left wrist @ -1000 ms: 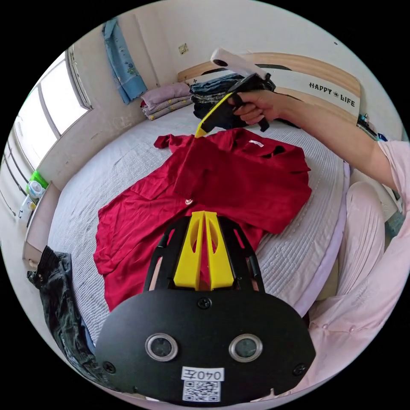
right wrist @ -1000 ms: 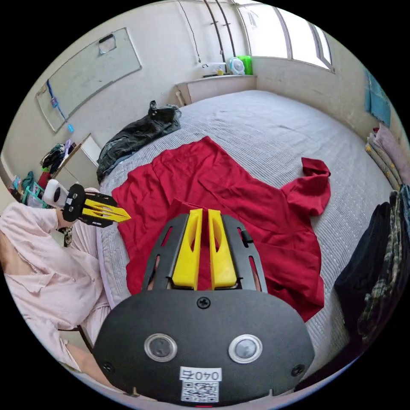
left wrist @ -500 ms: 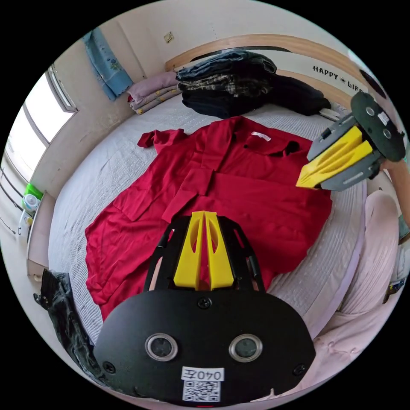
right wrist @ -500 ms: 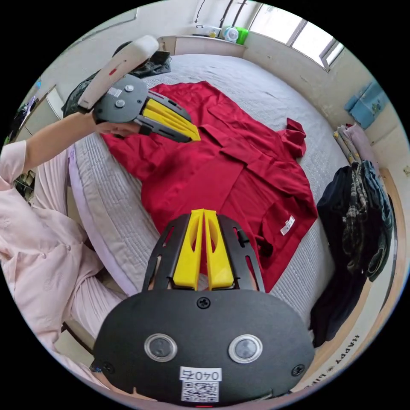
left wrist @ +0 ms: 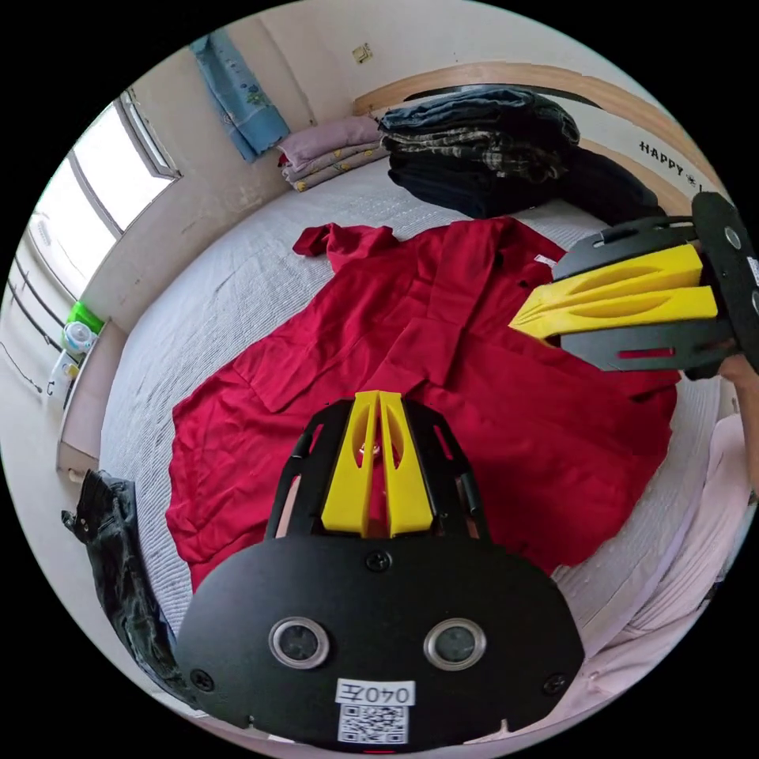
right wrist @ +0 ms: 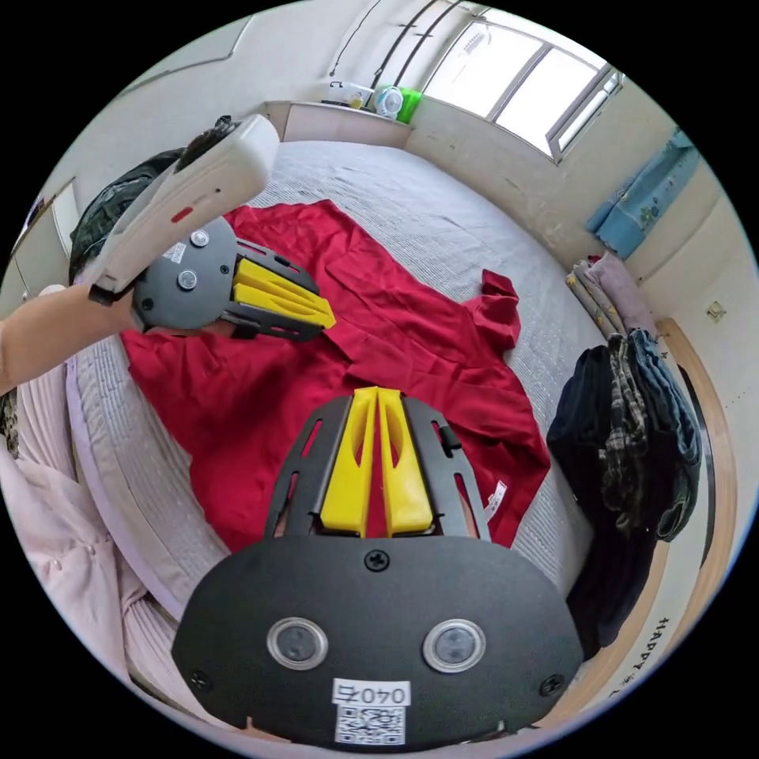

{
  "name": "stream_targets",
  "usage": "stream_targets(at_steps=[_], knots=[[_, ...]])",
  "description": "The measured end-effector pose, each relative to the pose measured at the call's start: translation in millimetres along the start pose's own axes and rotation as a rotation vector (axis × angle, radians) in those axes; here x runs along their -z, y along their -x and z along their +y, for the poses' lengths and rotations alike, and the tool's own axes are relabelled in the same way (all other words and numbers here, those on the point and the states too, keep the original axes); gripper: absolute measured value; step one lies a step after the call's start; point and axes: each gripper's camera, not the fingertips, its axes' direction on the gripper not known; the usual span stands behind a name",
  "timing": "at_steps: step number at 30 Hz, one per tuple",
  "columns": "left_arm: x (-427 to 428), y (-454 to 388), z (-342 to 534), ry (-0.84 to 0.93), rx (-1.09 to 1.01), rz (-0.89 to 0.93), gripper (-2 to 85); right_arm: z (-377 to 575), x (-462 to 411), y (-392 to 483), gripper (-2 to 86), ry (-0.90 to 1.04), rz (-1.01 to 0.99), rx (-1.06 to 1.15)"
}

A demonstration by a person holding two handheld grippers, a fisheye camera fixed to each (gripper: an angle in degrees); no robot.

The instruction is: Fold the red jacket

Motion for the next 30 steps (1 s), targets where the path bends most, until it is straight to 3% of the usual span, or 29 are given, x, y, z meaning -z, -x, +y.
stream_targets(at_steps=[4,7,12,16,21,26,30], knots=[[-25,-6,4,0.009,0.006,0.008,-0.9,-17,-63,11,-1.0,0.192,-0.105,0.019],[-18,-14,-2,0.013,-0.050,-0.014,-0.9,-21,-56,9,-1.0,0.193,-0.133,0.026],[2,-8,-11,-0.122,-0.062,-0.162,-0.8,-47,-10,-38,-0.9,0.014,-0.048,-0.065],[-41,-4,-9,-0.048,-0.048,-0.172,-0.9,-89,-27,-101,-0.7,0.009,-0.028,-0.199],[-53,-17,-10,-0.043,-0.140,-0.213,-1.0,-156,-64,-121,2.6,-0.013,0.087,-0.194],[-59,33,-12,-0.031,-0.036,0.012,-1.1,-234,-140,-110,11.7,0.166,0.258,-0.107],[-68,67,-9,-0.028,0.031,0.139,-1.1,-265,-184,-99,9.6,0.232,0.398,-0.053]])
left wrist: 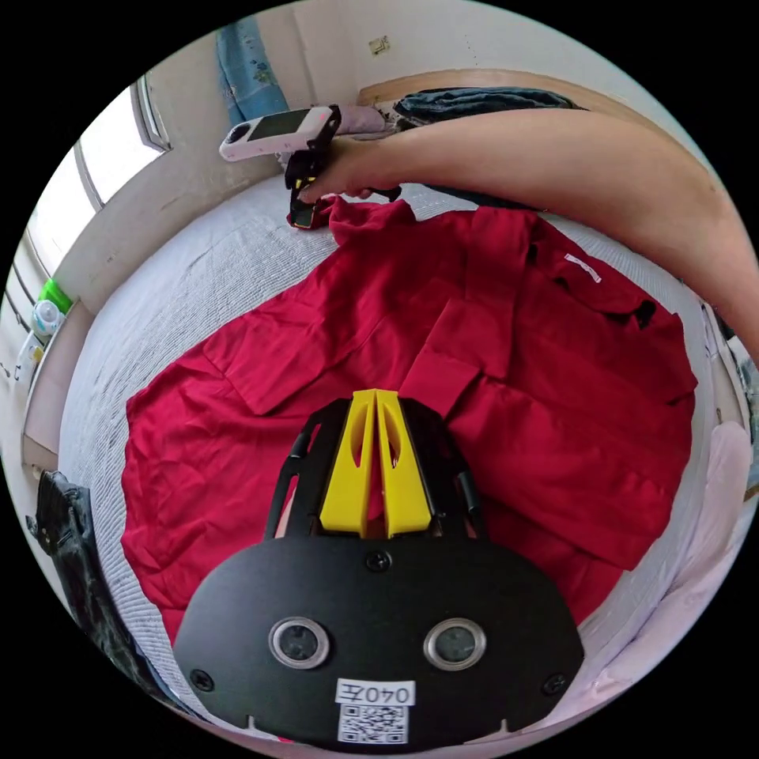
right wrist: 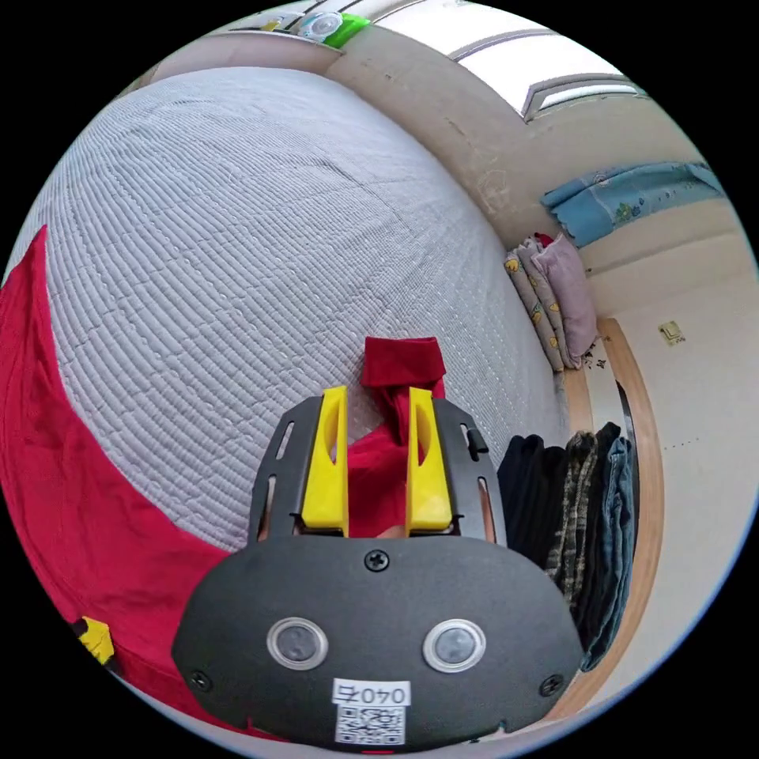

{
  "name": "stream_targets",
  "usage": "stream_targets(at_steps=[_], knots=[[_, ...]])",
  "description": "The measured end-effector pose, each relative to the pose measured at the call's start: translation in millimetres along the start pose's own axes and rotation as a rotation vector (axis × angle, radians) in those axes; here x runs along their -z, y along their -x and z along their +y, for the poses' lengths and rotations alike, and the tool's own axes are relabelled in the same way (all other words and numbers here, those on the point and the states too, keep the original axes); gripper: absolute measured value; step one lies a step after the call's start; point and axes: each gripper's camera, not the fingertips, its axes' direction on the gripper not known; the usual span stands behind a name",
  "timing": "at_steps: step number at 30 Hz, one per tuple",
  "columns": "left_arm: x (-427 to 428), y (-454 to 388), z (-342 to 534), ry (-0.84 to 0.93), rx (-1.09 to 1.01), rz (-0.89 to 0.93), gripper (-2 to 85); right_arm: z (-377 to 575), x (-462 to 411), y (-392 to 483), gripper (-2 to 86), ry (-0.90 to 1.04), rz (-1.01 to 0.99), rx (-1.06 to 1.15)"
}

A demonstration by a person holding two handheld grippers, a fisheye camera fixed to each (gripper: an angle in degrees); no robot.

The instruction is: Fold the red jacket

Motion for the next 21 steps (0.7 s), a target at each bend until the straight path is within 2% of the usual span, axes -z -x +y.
stream_targets(at_steps=[4,6,7,9,10,11,13,15,21], knots=[[-3,1,4,-0.004,-0.023,-0.045,-1.1,-25,-26,16,0.2,0.080,0.269,0.060],[-4,4,8,-0.003,-0.031,-0.059,-1.2,-31,-18,9,-0.5,0.043,0.298,0.030],[-5,6,8,-0.002,-0.031,-0.059,-1.2,-34,-4,-5,-0.8,-0.010,0.218,-0.060],[-6,14,12,-0.002,-0.025,-0.048,-1.2,-30,13,-43,-0.9,-0.104,-0.094,-0.276],[-6,16,13,-0.002,-0.024,-0.046,-1.2,-23,7,-70,-0.9,-0.110,-0.316,-0.418],[-6,19,15,-0.002,-0.024,-0.046,-1.2,-19,-7,-86,-0.9,-0.041,-0.440,-0.507],[-6,22,18,-0.002,-0.028,-0.053,-1.2,-13,-14,-92,-1.0,0.016,-0.477,-0.522],[-7,27,22,-0.001,-0.035,-0.065,-1.2,-4,-2,-94,-1.0,-0.013,-0.437,-0.524],[-6,46,33,0.002,-0.025,-0.050,-1.1,68,91,-115,-1.0,-0.200,-0.386,-0.522]])
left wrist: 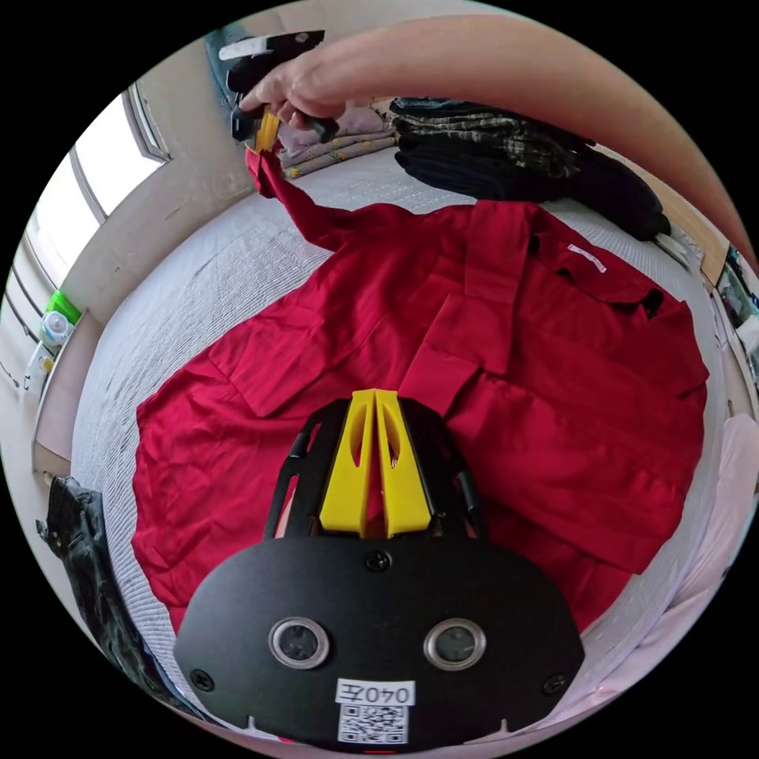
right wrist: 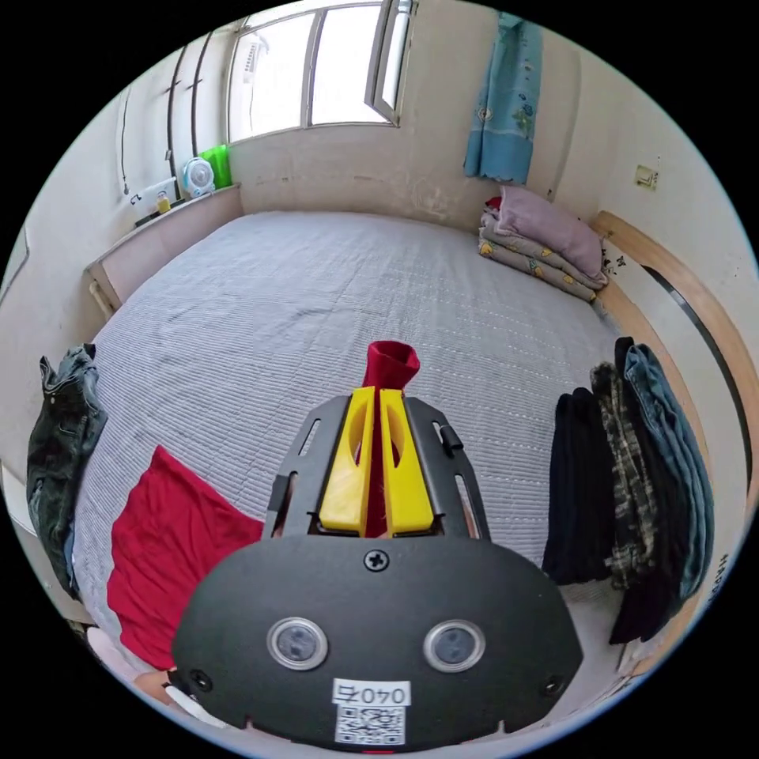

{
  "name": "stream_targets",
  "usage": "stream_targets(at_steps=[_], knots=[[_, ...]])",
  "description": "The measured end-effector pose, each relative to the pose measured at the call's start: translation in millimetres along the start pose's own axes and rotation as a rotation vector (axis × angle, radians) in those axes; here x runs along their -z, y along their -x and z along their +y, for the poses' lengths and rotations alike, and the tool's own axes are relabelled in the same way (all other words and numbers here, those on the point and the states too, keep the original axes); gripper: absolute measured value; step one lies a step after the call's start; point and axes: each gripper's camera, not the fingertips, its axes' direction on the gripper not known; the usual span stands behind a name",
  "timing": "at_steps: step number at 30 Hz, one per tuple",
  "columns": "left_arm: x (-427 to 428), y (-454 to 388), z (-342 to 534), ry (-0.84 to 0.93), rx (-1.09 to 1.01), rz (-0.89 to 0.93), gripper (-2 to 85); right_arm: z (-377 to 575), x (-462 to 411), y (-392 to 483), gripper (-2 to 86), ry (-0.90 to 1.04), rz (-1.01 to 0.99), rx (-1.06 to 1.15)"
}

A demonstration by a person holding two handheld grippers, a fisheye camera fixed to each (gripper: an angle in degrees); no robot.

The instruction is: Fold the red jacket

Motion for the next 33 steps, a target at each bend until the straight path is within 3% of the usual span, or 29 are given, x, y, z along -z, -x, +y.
stream_targets(at_steps=[4,8,10,14,21,28,33], knots=[[3,20,8,-0.002,0.041,0.043,-0.9,86,99,-23,-0.9,-0.165,-0.011,-0.067],[41,62,29,-0.092,0.213,0.111,-0.9,220,162,-44,-0.3,-0.244,-0.111,-0.177],[69,72,43,-0.155,0.247,0.164,-0.9,279,169,-49,0.8,-0.166,-0.189,-0.218],[93,67,64,-0.119,0.217,0.167,-0.9,380,161,-30,8.5,0.150,-0.312,-0.057],[110,21,74,-0.052,0.129,0.138,-0.8,382,178,-47,8.4,0.028,-0.039,0.119],[152,-13,72,-0.099,0.107,0.172,0.5,358,137,-40,8.4,0.182,-0.005,0.355],[174,-45,46,-0.084,0.129,0.192,8.1,343,103,-30,8.6,0.229,0.054,0.424]])
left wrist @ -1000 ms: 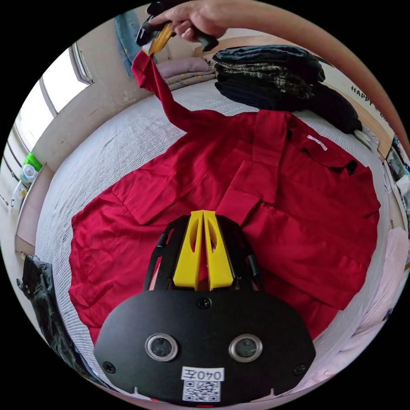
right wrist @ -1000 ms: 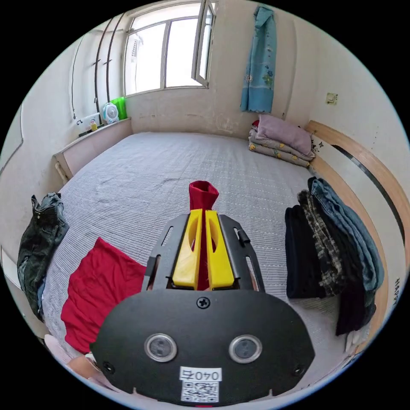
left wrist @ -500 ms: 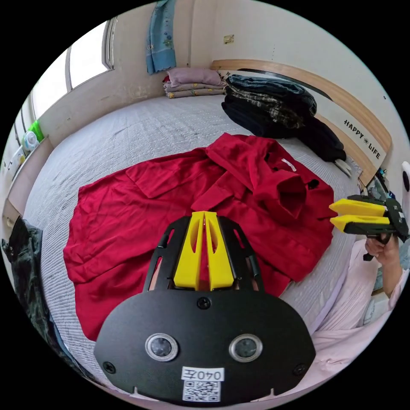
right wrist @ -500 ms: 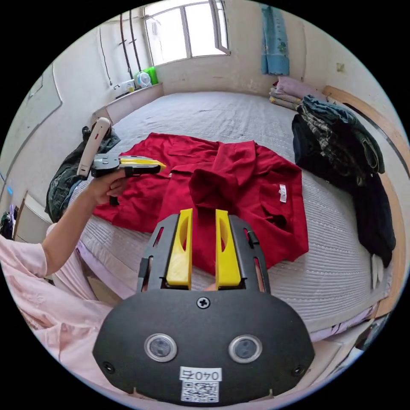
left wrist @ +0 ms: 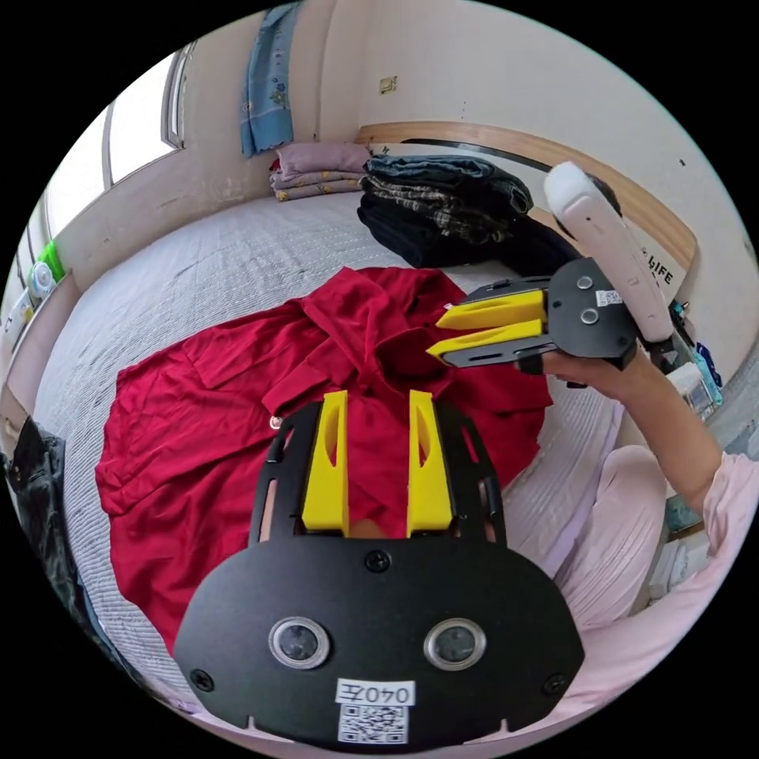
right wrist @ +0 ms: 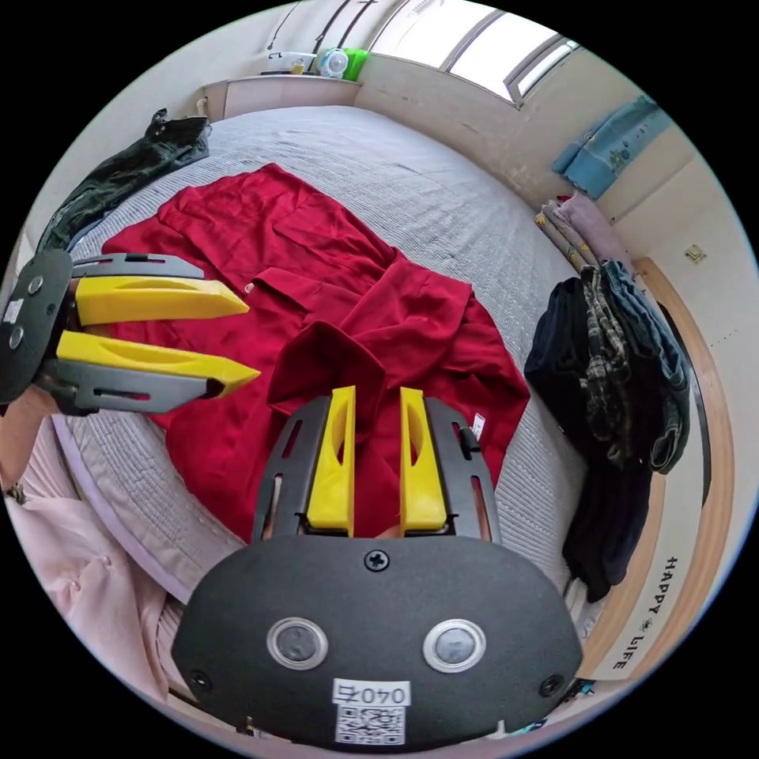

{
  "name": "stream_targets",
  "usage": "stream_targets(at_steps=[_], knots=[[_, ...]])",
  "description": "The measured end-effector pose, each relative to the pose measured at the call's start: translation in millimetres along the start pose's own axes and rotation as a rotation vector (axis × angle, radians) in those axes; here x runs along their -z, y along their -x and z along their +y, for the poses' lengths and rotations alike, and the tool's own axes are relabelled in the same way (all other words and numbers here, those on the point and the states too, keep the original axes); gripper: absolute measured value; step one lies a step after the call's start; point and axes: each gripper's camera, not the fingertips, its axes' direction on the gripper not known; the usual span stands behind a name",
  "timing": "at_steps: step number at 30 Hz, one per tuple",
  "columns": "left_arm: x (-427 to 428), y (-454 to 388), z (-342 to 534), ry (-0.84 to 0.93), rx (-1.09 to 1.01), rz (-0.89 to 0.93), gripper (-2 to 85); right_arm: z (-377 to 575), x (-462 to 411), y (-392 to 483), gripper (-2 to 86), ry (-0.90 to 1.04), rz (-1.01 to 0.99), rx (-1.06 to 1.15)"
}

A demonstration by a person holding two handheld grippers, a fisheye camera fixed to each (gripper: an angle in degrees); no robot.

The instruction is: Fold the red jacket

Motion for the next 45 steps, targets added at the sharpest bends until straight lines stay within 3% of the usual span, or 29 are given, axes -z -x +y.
stream_targets(at_steps=[4,6,10,12,14,18,23,27,32,36,41,45], knots=[[-22,-24,-22,0.112,0.018,-0.026,7.5,-18,-18,-7,5.1,0.056,-0.010,0.040],[-40,-39,-30,0.202,0.016,-0.082,1.7,-22,-23,-9,0.2,0.074,-0.031,0.075],[-18,-61,-68,0.164,-0.180,-0.243,-0.5,-41,-17,-33,-0.8,0.138,0.032,0.143],[38,-55,-131,0.035,-0.284,-0.395,-0.7,-54,16,-62,-0.9,0.043,0.061,0.051],[91,-52,-177,-0.060,-0.327,-0.455,-0.8,-56,75,-103,-1.0,-0.183,0.034,-0.158],[146,-69,-183,-0.158,-0.494,-0.388,-0.8,-3,108,-120,-1.0,-0.407,-0.107,-0.368],[60,-98,-86,-0.009,-0.694,-0.342,-0.8,72,15,-59,-0.9,-0.245,-0.189,-0.434],[8,-126,-38,0.112,-0.796,-0.408,-0.6,91,-26,-34,-0.8,-0.113,-0.244,-0.415],[16,-120,-51,0.115,-0.669,-0.380,2.7,94,-25,-26,3.4,-0.069,-0.203,-0.318],[62,-111,-33,0.062,-0.774,-0.250,6.4,105,-6,-35,4.6,0.011,-0.184,-0.239],[97,-80,-49,-0.064,-0.647,-0.129,2.4,111,21,-61,-0.7,-0.161,-0.250,-0.277],[50,-90,-82,-0.014,-0.599,-0.103,0.0,86,-12,-52,-0.9,-0.105,-0.295,-0.242]])
